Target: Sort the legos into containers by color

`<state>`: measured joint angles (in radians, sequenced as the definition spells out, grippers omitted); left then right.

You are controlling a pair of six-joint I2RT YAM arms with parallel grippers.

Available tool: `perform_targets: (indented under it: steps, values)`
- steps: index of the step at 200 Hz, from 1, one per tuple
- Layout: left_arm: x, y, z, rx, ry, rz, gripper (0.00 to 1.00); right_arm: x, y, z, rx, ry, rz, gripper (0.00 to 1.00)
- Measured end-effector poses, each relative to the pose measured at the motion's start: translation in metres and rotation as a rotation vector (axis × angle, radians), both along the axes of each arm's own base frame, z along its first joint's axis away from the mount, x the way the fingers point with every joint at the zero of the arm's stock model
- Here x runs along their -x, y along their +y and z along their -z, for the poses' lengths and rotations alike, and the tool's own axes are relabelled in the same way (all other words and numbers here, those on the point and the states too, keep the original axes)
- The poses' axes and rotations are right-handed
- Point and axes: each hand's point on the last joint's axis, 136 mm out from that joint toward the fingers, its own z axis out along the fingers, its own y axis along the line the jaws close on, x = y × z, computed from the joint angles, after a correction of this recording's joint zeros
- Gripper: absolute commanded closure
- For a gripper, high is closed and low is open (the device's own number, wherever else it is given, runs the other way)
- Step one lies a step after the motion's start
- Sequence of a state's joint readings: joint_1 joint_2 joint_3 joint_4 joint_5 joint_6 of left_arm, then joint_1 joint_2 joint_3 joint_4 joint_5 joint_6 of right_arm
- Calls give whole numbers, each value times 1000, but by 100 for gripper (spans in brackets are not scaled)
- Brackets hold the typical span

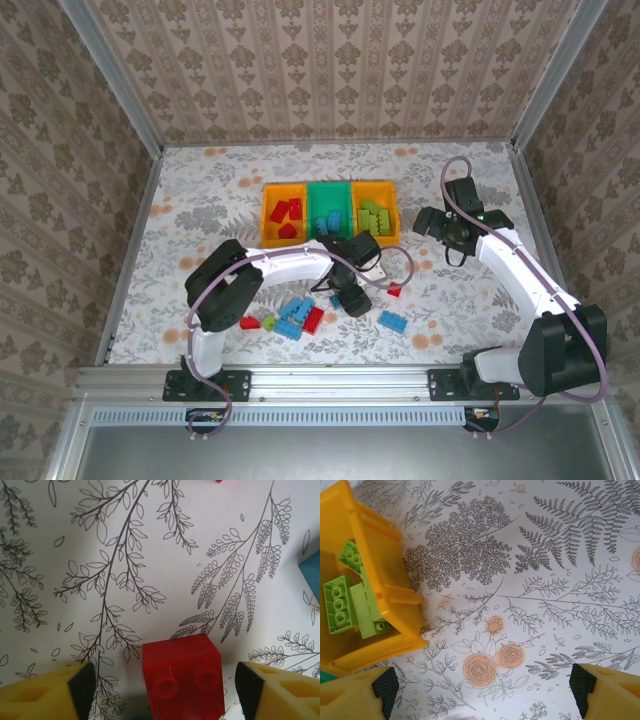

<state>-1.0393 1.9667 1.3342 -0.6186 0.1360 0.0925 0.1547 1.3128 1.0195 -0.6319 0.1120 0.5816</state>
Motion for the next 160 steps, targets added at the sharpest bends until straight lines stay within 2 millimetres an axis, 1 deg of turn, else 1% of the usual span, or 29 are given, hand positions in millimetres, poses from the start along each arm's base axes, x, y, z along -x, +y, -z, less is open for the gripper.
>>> perform_targets:
  steps: [16,26,41,72,87,100,114,128,147,160]
  values:
    - [0,0,1,-3,-3,6,47,1,0,2,-4,5,2,8]
    - [-1,0,1,-5,-8,11,51,2,0,3,-7,8,1,8]
    - [-2,0,1,-7,-13,7,53,4,0,6,-10,14,0,8]
    - [-6,1,1,-13,-32,-4,56,9,1,11,-17,28,-2,12]
    - [-13,2,0,-11,-45,-30,56,12,4,15,-23,36,-11,13]
    - [-24,4,-8,6,-68,-70,56,15,8,19,-26,45,-21,13]
    - [-43,9,-27,44,-112,-136,56,19,16,23,-34,54,-36,13]
    - [-71,20,-57,101,-181,-228,56,24,29,30,-46,62,-58,14]
    - [-114,45,-105,186,-293,-376,54,33,49,37,-59,80,-94,14]
    - [-138,67,-128,218,-346,-478,55,39,65,40,-66,91,-127,14]
